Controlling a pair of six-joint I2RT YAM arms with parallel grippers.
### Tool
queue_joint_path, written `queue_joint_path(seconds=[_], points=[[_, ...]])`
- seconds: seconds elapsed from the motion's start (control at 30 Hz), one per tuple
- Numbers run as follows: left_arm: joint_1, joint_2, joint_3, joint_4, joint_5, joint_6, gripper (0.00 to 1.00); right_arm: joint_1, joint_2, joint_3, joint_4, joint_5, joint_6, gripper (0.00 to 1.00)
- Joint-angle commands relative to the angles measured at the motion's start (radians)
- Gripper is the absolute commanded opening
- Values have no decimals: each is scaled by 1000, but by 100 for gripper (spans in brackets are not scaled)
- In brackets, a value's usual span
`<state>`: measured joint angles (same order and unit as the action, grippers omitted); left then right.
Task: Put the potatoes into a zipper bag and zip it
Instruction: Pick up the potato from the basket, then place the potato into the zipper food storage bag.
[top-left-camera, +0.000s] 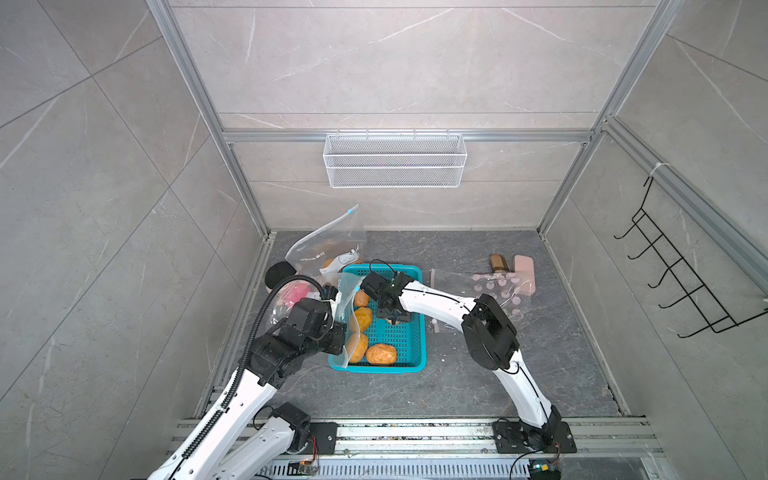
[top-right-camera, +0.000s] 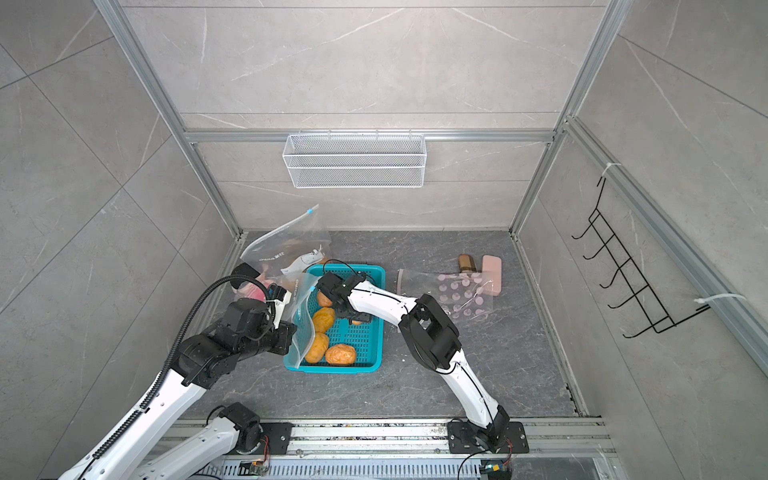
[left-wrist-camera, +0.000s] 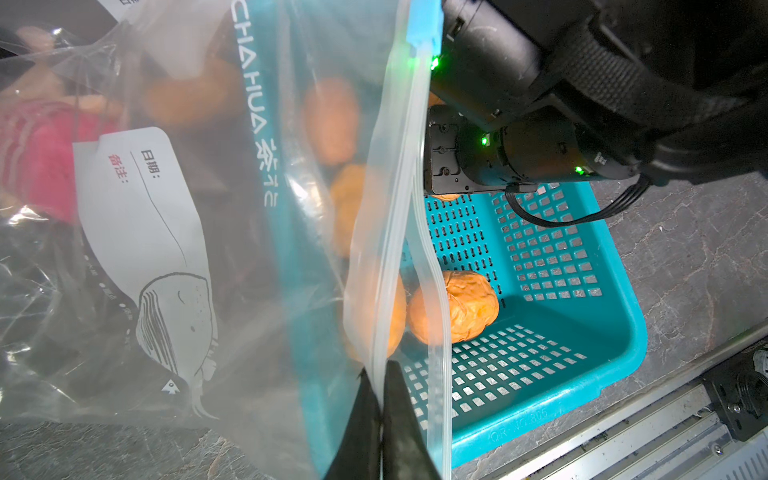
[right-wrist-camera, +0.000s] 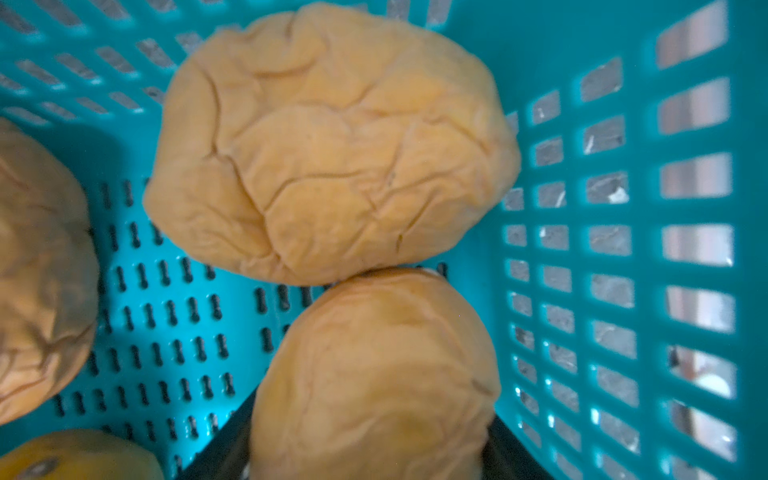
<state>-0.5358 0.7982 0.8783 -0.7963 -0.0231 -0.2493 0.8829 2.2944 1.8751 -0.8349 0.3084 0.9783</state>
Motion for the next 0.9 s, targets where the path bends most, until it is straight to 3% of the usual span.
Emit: queue_joint_path(seconds=[0.0, 0.23, 0.4, 0.63, 0.87], points=[[3, -2, -2, 32, 12, 27, 0, 1, -140, -117, 117, -46, -67, 47], [4, -10, -6, 37, 43, 26, 0, 35, -494, -492, 542, -135, -245, 43], [5, -10, -4, 35, 35, 28, 0, 72, -687, -758, 967, -284, -372, 42], [5, -8, -2, 34, 39, 28, 0, 144, -676, -829, 1256, -487, -484, 42], [4, -8, -5, 33, 38, 28, 0, 166, -681, -868, 1369, -550, -508, 42]])
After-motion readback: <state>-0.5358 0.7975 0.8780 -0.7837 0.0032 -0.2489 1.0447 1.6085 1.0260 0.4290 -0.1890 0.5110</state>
